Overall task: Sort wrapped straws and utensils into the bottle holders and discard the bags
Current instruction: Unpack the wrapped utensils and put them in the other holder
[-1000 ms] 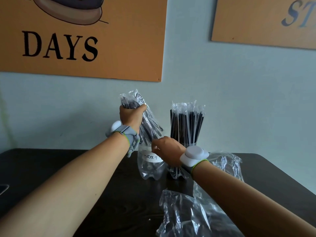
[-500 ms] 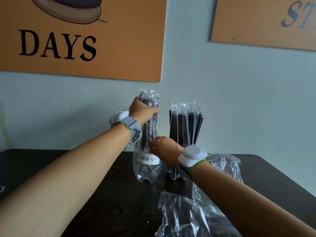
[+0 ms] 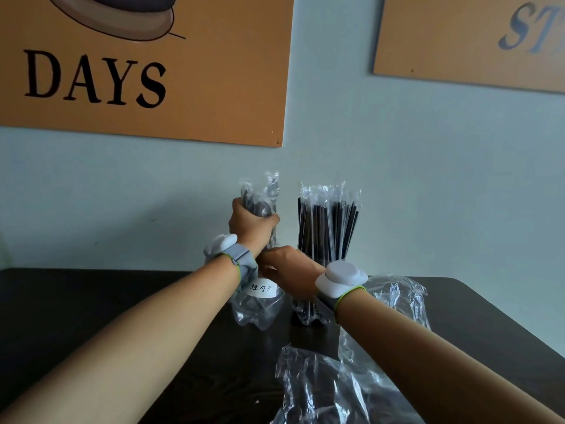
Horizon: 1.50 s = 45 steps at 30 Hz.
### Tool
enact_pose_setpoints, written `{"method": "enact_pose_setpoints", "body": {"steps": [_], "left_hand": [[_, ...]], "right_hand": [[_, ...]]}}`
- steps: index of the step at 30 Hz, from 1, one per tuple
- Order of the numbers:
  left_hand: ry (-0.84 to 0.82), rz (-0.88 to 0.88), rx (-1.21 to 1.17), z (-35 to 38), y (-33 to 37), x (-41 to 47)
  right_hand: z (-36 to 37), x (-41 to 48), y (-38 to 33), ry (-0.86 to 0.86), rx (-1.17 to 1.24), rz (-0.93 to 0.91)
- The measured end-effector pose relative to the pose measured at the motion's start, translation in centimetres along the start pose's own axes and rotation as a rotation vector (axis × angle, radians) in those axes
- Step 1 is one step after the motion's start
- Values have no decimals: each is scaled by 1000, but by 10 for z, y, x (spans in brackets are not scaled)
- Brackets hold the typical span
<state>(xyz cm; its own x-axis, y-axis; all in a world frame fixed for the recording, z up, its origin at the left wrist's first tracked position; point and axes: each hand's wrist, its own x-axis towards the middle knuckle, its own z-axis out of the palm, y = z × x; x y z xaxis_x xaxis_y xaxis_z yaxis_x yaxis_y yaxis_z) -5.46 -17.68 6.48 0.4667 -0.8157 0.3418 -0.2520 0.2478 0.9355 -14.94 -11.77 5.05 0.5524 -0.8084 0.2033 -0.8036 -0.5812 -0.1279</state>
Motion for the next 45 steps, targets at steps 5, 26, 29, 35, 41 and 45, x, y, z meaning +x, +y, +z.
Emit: {"method": "enact_pose_setpoints", "body": {"steps": [5, 26, 29, 35, 41, 45], "left_hand": [[-332, 8, 348, -12, -7, 1], [-561, 366, 911, 16, 49, 25], [-573, 373, 932, 20, 46, 24], [-556, 306, 757, 5, 48, 28], [-655, 194, 916, -15, 35, 28], [-669, 127, 986, -20, 15, 24]], "right_hand": [[2, 3, -4, 29, -51, 16], [1, 8, -6, -22, -12, -7], [2, 9, -4, -19, -4, -6], [5, 10, -1, 8, 19, 23], [10, 6, -1, 184, 95, 89], [10, 8, -8, 279, 92, 122]]}}
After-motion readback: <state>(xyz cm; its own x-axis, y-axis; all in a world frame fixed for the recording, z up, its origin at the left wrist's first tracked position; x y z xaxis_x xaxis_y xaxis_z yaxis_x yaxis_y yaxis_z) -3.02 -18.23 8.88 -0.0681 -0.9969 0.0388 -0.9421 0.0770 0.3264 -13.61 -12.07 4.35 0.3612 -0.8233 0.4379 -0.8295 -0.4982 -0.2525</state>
